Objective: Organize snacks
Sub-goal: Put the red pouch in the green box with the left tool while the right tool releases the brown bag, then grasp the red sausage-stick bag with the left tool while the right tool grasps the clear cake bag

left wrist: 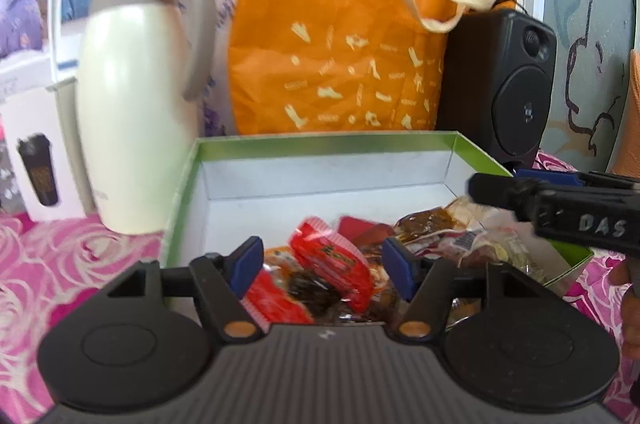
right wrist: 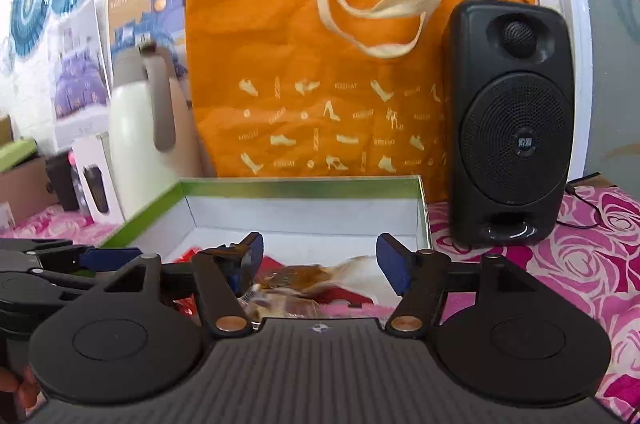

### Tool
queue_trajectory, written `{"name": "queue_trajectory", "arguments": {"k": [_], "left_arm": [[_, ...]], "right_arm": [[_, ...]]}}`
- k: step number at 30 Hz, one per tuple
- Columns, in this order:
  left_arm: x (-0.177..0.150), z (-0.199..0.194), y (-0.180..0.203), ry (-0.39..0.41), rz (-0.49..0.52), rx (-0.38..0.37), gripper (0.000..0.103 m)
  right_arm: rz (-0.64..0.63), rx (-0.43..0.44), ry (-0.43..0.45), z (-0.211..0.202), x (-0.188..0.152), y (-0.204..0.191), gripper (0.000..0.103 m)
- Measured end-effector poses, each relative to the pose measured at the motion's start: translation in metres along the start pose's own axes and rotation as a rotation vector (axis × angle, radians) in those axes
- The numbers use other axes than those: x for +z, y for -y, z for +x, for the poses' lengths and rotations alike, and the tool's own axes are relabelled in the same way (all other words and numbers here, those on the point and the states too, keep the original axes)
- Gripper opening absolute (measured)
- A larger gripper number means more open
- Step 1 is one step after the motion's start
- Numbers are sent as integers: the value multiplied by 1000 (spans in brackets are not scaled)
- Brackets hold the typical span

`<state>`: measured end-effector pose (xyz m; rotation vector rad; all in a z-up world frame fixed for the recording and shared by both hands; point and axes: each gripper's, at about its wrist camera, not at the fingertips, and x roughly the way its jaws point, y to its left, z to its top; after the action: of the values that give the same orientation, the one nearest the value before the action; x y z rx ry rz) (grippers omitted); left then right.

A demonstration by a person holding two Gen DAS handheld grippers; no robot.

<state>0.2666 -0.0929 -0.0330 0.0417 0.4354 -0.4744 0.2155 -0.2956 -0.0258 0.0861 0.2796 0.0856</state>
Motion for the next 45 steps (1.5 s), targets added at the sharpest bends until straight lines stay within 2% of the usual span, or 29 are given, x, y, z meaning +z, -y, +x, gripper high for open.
{"name": "queue_trajectory", "arguments": {"k": [6,9,14,18,21,22,25,28,31,33,36,40,43,45], "left_arm": [[2,-52,-17,72,-7,55,70],[-8,-75,-14,78,-3,77,71],[-36,-96,9,35,-23,33,71],[-53,-89,34,-32,18,2,72],[-60,-79,43,-85,6,-40,72],[-62,-75,45,-97,-3,-39,71],[-65,-66,38,-140,-67,-52,71],[-66,-63,28,-144,-131,-93,71],[-63,-57,14,-158,-230,-194,71],[-62,-57,11,-169,-254,-210,70],[-62,-61,23,-181,-188,-192,70],[-63,-59,30,-183,-167,-208,69],[-67,-55,25,-181,-199,-222,67],[-68,-54,20,-176,-223,-233,61]], "right_arm": [[62,83,63,-56,2,5,102],[79,116,38,-83,-9,0,102],[128,118,-37,-110,-42,-8,102],[145,88,-104,-107,-63,-14,102],[173,83,-161,-99,-69,-16,101],[185,94,-174,-97,-71,-16,96],[220,100,-208,-91,-75,-15,95],[276,131,-252,-82,-79,-11,101],[323,153,-276,-79,-88,-6,103],[328,160,-266,-80,-90,-5,103],[313,153,-272,-81,-88,-8,103],[227,128,-263,-85,-85,-20,103],[168,122,-267,-82,-84,-28,103],[181,121,-275,-80,-84,-26,103]]}}
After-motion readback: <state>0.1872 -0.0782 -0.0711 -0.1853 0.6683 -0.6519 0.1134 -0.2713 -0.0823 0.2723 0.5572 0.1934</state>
